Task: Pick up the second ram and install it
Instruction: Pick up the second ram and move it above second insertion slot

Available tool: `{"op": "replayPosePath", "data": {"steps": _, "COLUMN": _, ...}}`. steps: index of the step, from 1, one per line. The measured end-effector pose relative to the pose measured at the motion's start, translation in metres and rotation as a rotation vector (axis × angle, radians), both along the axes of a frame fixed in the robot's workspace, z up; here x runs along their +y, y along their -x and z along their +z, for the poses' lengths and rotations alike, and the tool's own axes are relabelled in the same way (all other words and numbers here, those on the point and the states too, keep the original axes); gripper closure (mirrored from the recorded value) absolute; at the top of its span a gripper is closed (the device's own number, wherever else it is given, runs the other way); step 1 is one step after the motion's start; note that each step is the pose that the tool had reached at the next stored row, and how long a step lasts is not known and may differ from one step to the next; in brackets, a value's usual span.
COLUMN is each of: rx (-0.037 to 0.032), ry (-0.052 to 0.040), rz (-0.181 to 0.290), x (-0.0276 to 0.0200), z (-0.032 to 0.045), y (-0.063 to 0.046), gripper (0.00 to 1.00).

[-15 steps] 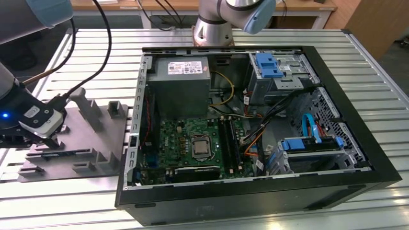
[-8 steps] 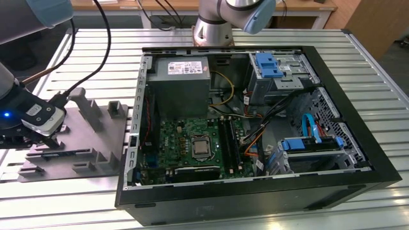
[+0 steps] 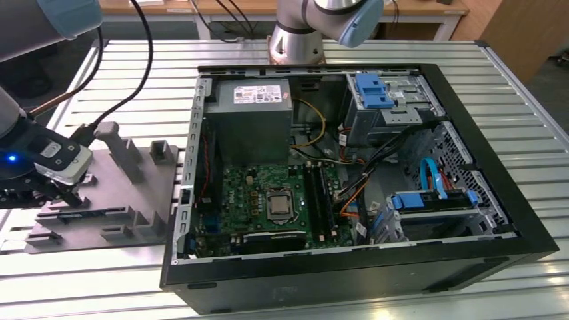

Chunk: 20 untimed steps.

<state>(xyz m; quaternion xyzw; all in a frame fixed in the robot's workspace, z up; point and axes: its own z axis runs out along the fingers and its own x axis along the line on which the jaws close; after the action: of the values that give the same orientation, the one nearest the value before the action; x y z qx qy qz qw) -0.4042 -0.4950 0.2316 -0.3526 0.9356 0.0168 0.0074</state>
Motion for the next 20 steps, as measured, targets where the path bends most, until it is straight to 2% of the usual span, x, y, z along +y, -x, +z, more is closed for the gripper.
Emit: {"op": "replayPosePath", "data": {"steps": 20, "rx": 0.0, "ry": 0.0, "rz": 0.153, "x": 0.0, "z": 0.0, "y": 0.0, "gripper": 0.9}}
